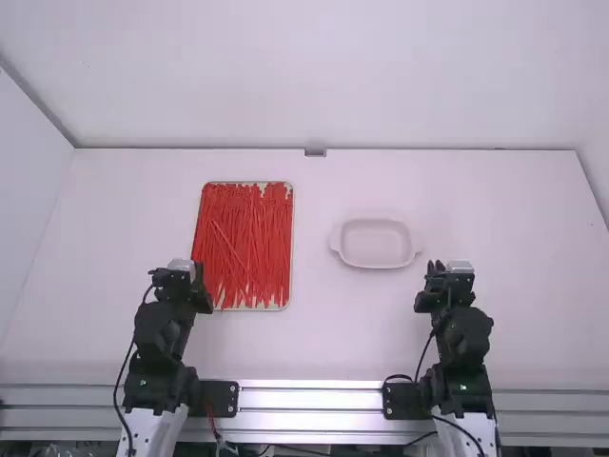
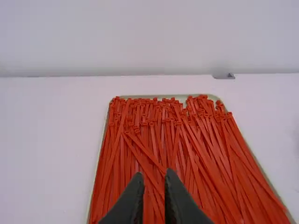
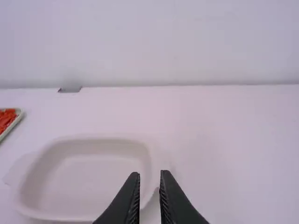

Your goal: Fasten the cable tie

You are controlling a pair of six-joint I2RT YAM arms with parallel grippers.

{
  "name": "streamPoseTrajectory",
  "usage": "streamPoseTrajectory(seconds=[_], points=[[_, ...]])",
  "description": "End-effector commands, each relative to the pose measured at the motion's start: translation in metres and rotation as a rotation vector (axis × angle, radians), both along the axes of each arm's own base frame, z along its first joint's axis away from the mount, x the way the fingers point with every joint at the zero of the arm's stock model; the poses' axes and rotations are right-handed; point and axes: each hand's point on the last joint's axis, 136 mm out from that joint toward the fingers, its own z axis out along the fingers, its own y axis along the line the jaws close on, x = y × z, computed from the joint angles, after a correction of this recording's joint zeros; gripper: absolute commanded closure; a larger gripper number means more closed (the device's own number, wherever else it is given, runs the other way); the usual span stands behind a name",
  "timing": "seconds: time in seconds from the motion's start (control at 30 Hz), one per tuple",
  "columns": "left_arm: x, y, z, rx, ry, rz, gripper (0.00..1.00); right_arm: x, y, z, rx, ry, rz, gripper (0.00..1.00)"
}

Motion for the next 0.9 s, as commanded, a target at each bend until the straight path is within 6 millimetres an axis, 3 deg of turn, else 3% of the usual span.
streamPoseTrajectory(seconds=[0.0, 0.3, 0.87], points=[[0.002, -0.004, 0.014, -0.003, 0.003, -0.023, 0.83, 0.003, 0.002, 0.02, 0.002, -0.014, 0.007, 0.82], [0.01, -0.014, 0.012, -0.017, 0.133, -0.073, 0.69, 0.017, 0.011, 0.023, -0.001, 0.091, 0.039, 0.68], [0.044, -0.034, -0.006, -0.143, 0.471, -0.126, 0.34, 0.069, 0.038, 0.016, -0.012, 0.316, 0.122, 0.33]])
